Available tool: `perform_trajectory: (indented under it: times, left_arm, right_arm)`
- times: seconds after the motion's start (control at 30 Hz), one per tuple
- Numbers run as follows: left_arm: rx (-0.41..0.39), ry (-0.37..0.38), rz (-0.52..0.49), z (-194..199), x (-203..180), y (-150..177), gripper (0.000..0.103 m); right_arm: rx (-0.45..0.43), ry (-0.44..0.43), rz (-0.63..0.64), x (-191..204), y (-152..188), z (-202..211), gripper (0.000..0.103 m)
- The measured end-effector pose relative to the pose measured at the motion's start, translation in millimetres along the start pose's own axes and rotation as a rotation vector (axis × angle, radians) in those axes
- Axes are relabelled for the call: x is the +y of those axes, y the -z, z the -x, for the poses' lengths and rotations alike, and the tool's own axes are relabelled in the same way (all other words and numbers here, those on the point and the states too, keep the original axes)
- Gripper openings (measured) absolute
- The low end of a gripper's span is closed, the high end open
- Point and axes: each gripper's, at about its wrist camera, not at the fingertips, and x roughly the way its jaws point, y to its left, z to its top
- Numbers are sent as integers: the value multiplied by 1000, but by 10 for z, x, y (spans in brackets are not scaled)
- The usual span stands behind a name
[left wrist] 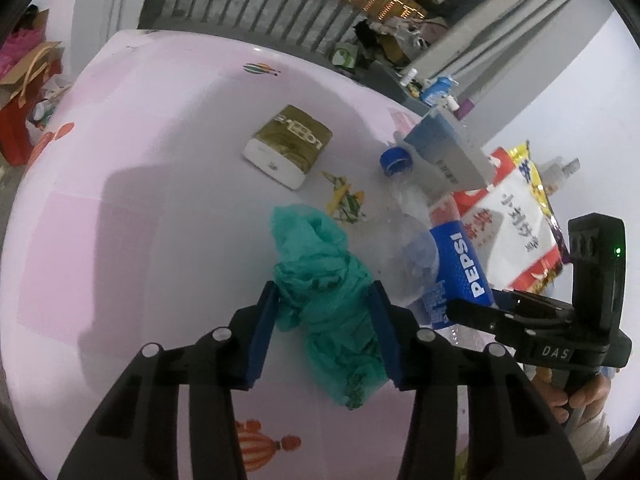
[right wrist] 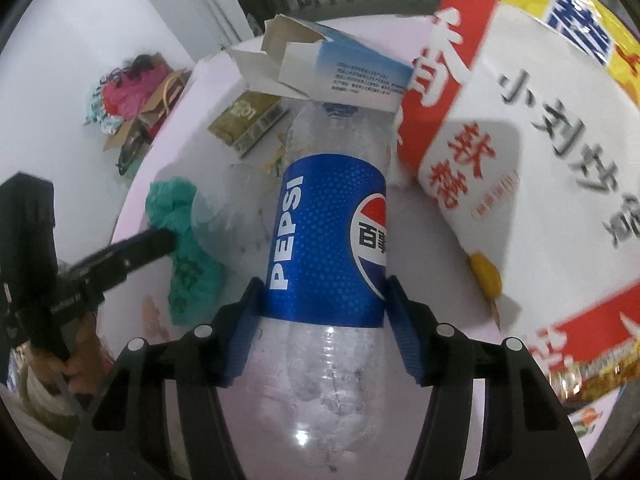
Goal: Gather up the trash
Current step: 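Grasp the green plastic bag with the left tool while the right tool grasps the Pepsi bottle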
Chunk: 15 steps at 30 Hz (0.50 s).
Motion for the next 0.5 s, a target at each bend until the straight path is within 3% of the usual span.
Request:
perform_trajectory:
  times: [0.23, 0.37, 0.43, 0.5]
  left_arm:
    - [71, 68, -55, 180, -61, 284, 44]
    - [68, 71, -77, 209, -112, 410, 45]
    - [60, 51, -70, 186, -101, 420, 53]
    - [55, 32, -47, 166, -59, 420, 76]
  right_arm:
    - [60, -3, -3, 44, 415, 158, 57]
    - [53, -1, -27, -9, 604, 272, 58]
    - [30, 0, -54, -64, 633, 305, 58]
    - [14, -4, -87, -121, 640, 320, 61]
